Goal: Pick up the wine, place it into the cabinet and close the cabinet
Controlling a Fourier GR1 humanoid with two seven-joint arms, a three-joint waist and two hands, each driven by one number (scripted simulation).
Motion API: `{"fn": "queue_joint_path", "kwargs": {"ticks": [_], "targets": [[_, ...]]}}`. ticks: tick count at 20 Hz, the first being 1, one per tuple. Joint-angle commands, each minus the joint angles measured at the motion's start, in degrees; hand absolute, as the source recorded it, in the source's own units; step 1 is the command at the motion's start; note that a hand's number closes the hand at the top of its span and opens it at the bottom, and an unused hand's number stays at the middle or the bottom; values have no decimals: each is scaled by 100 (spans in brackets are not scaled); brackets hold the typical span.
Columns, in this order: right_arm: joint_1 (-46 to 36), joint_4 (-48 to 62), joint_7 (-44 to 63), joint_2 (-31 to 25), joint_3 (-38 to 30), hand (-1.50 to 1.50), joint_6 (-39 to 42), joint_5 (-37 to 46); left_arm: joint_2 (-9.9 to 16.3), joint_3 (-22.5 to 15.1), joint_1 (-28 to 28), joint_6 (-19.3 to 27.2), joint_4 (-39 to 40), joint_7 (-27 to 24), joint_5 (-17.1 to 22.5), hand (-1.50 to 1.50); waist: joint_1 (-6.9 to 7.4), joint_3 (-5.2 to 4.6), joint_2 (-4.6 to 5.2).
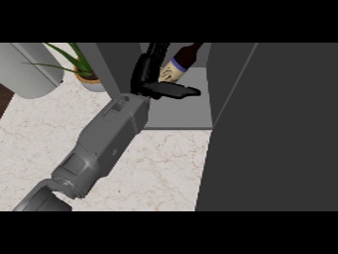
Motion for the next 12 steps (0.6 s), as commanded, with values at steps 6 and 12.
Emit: {"fn": "queue_joint_path", "kwargs": {"ticks": [6, 12], "targets": [[-18, -240, 205, -107, -4, -150, -172, 104, -65, -1042, 1078, 821, -2651, 1008, -178, -150, 143, 10, -86], [-25, -282, 61, 24, 294, -150, -269, 256, -66, -1776, 1927, 2047, -4460, 1586, -174, -150, 73, 6, -39]]}}
